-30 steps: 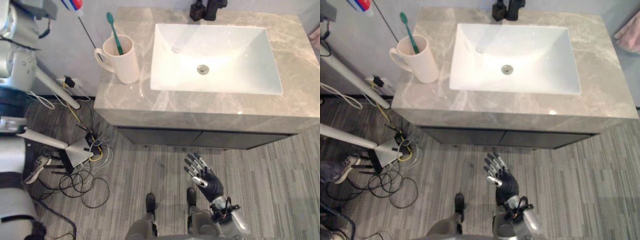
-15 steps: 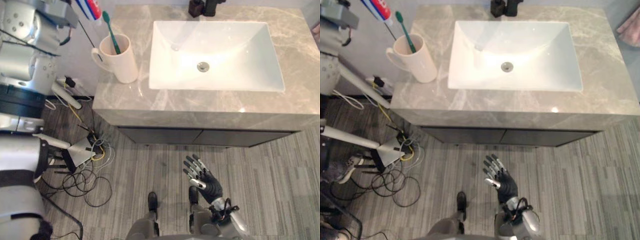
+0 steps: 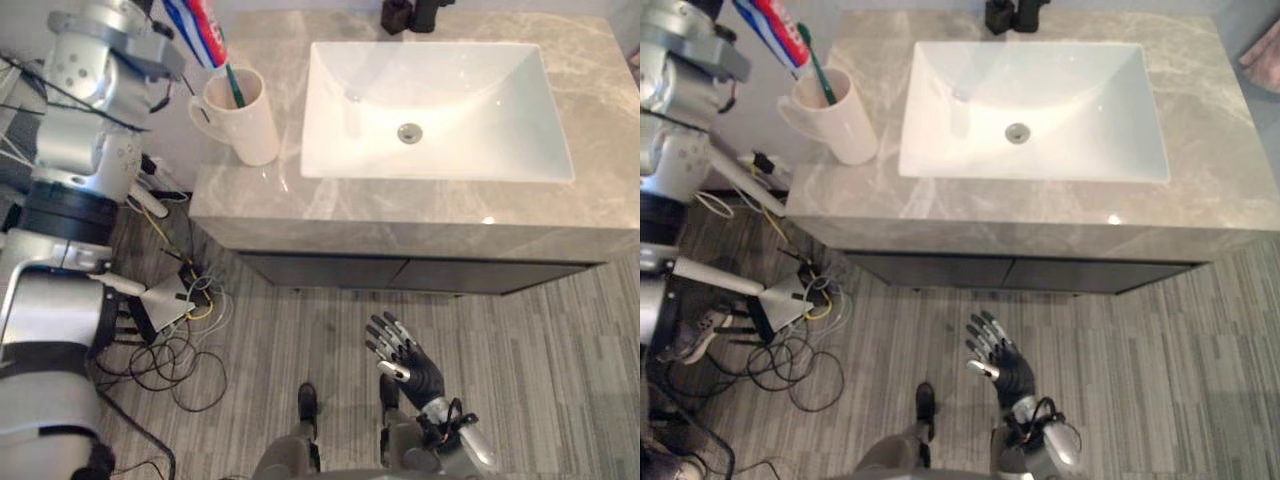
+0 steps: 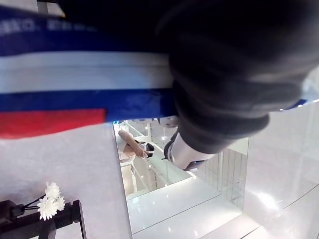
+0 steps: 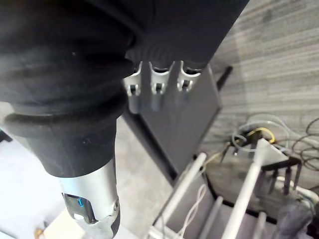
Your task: Organize washtable
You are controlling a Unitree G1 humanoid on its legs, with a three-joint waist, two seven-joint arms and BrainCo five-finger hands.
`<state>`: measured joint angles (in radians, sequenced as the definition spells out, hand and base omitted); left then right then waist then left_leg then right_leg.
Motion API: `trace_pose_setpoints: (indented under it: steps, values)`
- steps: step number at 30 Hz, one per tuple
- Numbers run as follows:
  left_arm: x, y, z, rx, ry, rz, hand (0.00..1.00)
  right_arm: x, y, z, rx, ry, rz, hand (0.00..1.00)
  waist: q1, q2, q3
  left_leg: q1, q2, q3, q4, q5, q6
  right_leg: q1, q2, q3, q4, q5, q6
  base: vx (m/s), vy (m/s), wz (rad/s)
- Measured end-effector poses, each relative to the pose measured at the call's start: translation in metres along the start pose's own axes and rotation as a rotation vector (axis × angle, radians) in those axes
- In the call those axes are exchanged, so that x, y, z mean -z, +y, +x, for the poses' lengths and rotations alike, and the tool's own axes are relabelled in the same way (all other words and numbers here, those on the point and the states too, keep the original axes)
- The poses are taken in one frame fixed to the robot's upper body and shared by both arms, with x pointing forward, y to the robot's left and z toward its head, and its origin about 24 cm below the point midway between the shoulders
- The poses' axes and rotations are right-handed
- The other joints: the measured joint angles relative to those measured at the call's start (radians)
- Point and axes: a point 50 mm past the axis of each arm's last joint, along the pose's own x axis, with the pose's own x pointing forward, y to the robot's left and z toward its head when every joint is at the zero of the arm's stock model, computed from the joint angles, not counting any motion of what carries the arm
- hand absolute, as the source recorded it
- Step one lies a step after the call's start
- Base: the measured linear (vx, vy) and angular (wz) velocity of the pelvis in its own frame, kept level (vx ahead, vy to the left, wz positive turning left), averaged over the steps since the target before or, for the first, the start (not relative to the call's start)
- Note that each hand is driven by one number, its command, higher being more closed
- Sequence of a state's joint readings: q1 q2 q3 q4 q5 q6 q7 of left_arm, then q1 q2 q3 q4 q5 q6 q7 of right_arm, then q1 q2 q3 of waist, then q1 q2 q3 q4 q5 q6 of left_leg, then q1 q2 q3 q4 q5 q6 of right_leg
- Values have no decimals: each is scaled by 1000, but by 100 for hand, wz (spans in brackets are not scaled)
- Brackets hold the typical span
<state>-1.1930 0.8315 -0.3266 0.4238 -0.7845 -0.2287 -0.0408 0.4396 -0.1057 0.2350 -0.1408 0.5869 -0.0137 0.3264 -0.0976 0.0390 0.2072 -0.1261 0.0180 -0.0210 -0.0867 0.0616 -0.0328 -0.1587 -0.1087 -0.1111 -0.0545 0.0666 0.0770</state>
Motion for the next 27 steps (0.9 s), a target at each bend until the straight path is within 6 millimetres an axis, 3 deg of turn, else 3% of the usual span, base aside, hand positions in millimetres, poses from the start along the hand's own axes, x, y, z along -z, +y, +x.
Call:
trace_pose_setpoints:
  steps: [9,27]
  values:
    - [19,-9,-8,4,52,-43,100,0,0,0,1,1,0,0,0,1,1,-2,0,-1,0,0,0,-2,0,-1,0,0,0,0,0,0]
    - [33,-24,-10,19,88,-97,100,0,-1,0,15,4,-2,0,-3,-1,21,-15,0,0,0,0,0,-13,1,-2,0,0,0,0,0,0]
